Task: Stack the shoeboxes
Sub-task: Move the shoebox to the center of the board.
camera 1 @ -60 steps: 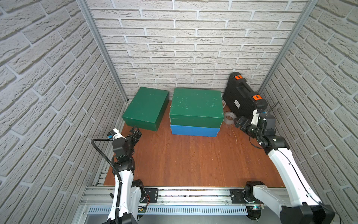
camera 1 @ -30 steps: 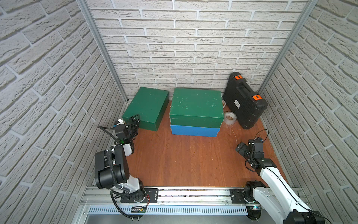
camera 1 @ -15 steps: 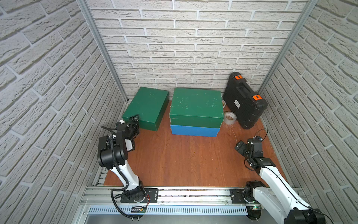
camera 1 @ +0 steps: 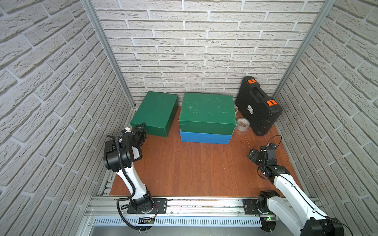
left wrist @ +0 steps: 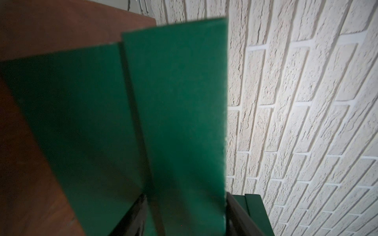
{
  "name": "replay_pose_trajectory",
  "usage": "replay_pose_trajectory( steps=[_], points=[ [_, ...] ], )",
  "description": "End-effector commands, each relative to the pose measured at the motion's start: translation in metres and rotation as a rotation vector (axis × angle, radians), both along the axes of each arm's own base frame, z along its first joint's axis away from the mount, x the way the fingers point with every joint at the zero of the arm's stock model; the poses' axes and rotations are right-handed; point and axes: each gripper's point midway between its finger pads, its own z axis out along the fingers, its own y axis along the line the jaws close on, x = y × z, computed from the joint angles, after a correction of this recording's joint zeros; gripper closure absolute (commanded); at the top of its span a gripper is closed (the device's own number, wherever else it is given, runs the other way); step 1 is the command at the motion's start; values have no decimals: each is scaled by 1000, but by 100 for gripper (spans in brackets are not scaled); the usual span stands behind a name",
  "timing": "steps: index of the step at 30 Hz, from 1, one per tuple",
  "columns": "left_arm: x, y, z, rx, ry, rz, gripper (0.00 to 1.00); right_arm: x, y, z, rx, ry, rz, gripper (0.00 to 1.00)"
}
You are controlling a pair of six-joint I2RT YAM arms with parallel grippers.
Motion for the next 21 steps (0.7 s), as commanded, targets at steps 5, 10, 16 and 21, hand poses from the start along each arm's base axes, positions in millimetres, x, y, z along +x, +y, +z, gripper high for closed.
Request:
replay_pose_trajectory(
  steps=[5, 10, 16, 21],
  points=[
    [8, 6, 20, 20, -100, 9, 58, 11, -1, 15, -16, -50, -12, 6],
    [5, 7, 21, 22, -96, 17, 66, 11, -1, 15, -19, -49, -10, 6],
    [-17, 7, 22, 22, -47, 48, 69, 11, -1, 16, -25, -47, -11, 6],
    [-59, 4, 25, 44, 32, 92, 74, 12, -1, 16, -30, -48, -11, 6]
  ],
)
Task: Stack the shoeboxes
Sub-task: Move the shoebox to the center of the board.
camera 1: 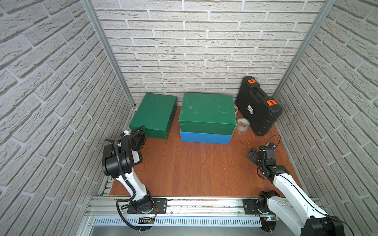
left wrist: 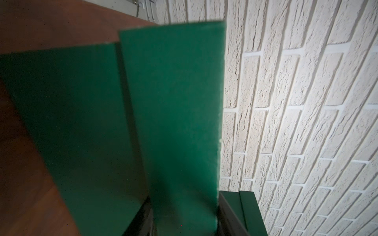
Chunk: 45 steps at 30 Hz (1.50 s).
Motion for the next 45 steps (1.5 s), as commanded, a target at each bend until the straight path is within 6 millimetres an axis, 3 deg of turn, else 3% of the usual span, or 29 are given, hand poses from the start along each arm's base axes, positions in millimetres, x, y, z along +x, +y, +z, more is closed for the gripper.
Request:
replay_pose_trajectory(
  steps=[1, 4, 7, 11, 14, 17, 21, 30, 34, 36, 38, 42, 45],
  points=[
    [-28, 5, 15, 76, 15, 45, 78, 11, -1, 18, -12, -57, -12, 6],
    [-62, 4, 5, 96, 142, 76, 80, 11, 0, 18, -15, -56, -10, 6],
    [-101, 0, 13, 183, 227, 100, 79, 11, 0, 18, -20, -55, -9, 6],
    [-158, -7, 18, 259, 262, 166, 67, 11, 1, 18, -25, -54, -4, 6],
    [-182, -19, 12, 238, 230, 175, 64, 12, 1, 20, -28, -52, -3, 6],
    [-194, -30, -1, 185, 229, 155, 64, 11, 1, 20, -28, -49, -3, 6],
    [-202, -39, -16, 129, 282, 127, 74, 9, 1, 21, -26, -51, -3, 6],
    [-222, -49, -18, 119, 438, 86, 69, 6, 4, 26, -2, -61, -5, 6],
    [-231, -53, -12, 148, 494, 52, 54, 6, 21, 40, 38, -98, 59, 6],
    [-233, -50, 3, 200, 484, 56, 34, 7, 39, 52, 46, -135, 130, 6],
    [-241, -43, 22, 286, 526, 69, 2, 6, 56, 61, 47, -151, 195, 6],
    [-250, -39, 43, 355, 674, 13, 2, 4, 91, 70, 52, -142, 312, 6],
    [-244, -37, 52, 388, 711, -31, 2, 4, 120, 79, 32, -144, 406, 6]
  ],
)
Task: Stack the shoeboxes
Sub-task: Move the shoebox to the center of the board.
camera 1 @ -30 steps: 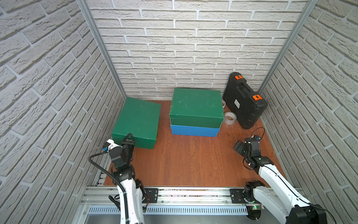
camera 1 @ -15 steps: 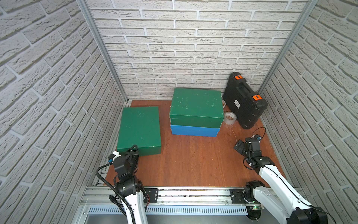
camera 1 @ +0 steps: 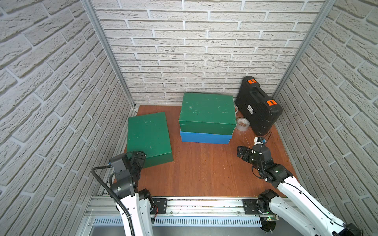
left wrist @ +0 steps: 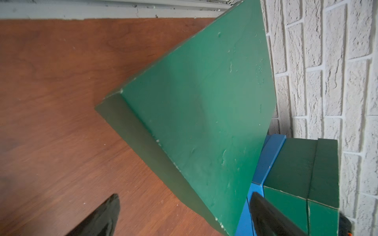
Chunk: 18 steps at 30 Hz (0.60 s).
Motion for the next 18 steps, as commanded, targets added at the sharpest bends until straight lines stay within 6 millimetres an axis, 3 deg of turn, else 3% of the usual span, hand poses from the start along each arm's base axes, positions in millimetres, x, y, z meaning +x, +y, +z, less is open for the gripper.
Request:
replay_pose_trajectory(
  steps=[1, 5, 7, 13, 18],
  points=[
    [-7, 2, -5, 58, 109, -69, 2, -2, 26, 10, -34, -4, 71, 6],
    [24, 13, 27, 122, -4, -100, 2, -10, 75, 28, -107, -42, 202, 6],
    [35, 23, 28, 130, 9, -81, 2, -13, 101, 35, -129, -60, 264, 6],
    [66, 61, 17, 105, 81, -24, 2, -24, 205, 45, -178, -73, 500, 5],
    [69, 95, 7, 109, 76, 63, 2, -27, 290, 52, -138, -71, 688, 4]
  ],
)
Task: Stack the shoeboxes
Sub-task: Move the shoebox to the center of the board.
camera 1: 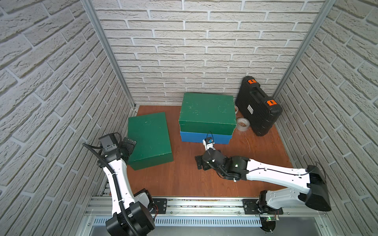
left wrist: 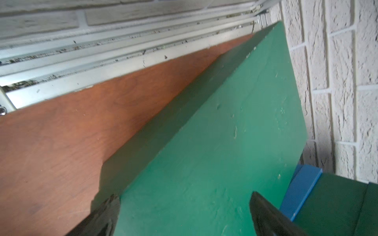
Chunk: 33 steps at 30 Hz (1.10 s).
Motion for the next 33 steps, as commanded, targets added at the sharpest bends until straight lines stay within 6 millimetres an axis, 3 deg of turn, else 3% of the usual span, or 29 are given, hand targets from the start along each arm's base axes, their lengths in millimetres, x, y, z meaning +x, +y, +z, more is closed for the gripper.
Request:
replay_pose_trajectory(
  steps=[1, 4, 8, 14, 18, 25, 29, 33],
  points=[
    [13, 19, 2, 26, -62, 10, 2, 1, 49, 16, 75, -13, 113, 4],
    [18, 22, -13, -33, -78, 3, 2, 2, 88, 19, 108, 15, 184, 4],
    [24, 20, -19, -52, -118, -15, 2, 14, 127, 6, 87, 32, 222, 3],
    [31, 15, -23, -75, -174, -32, 2, 52, 163, -35, 60, 109, 194, 3],
    [33, 13, -35, -99, -166, -42, 2, 69, 175, -52, 71, 151, 177, 4],
    [40, 1, -51, -134, -166, -72, 2, 66, 187, -71, 81, 209, 202, 5],
    [43, -14, -59, -138, -149, -112, 2, 63, 181, -70, 83, 203, 197, 5],
    [39, -22, -64, -149, -137, -135, 2, 55, 174, -47, 124, 156, 217, 5]
  ],
)
